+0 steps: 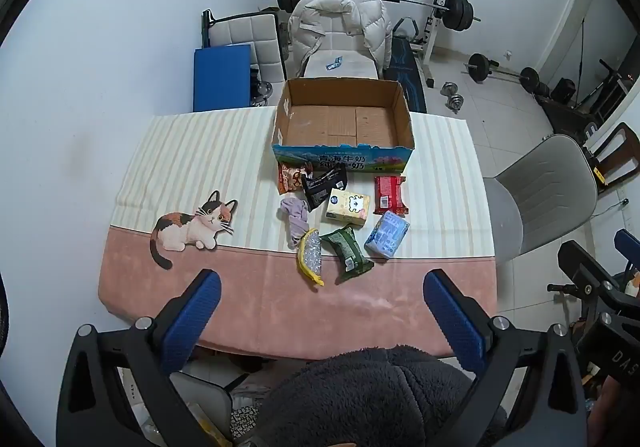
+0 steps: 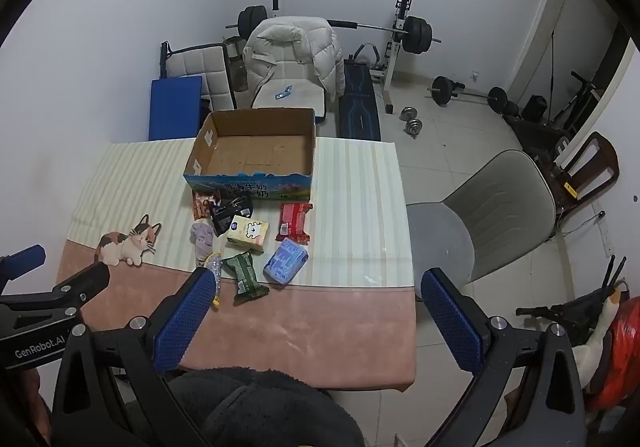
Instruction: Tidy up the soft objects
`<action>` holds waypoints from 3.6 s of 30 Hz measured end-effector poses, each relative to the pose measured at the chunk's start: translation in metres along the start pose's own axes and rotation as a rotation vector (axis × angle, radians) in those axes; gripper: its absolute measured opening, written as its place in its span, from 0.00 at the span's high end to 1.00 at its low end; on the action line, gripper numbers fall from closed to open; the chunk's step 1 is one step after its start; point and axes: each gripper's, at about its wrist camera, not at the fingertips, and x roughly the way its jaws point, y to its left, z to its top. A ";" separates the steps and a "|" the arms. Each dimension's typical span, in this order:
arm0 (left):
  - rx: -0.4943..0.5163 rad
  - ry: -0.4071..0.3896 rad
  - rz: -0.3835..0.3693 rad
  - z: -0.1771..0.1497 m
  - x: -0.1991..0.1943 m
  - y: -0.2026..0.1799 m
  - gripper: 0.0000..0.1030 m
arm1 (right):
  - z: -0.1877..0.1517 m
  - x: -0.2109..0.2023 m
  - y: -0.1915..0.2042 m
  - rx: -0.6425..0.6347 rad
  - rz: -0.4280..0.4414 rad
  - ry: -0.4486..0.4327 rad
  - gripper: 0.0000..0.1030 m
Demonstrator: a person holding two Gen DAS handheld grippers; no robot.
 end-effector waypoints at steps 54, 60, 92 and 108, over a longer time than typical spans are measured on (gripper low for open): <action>-0.010 -0.033 -0.008 -0.003 -0.020 0.004 0.00 | -0.002 -0.021 0.002 0.011 0.011 -0.038 0.00; -0.011 -0.035 -0.007 -0.003 -0.018 0.003 0.00 | -0.001 -0.024 0.003 0.010 0.013 -0.045 0.00; -0.023 -0.045 -0.015 -0.014 -0.013 0.012 0.00 | -0.008 -0.016 0.010 0.004 0.014 -0.052 0.00; -0.083 -0.032 -0.056 0.014 0.043 0.032 0.00 | 0.003 0.036 -0.003 0.091 0.087 0.002 0.00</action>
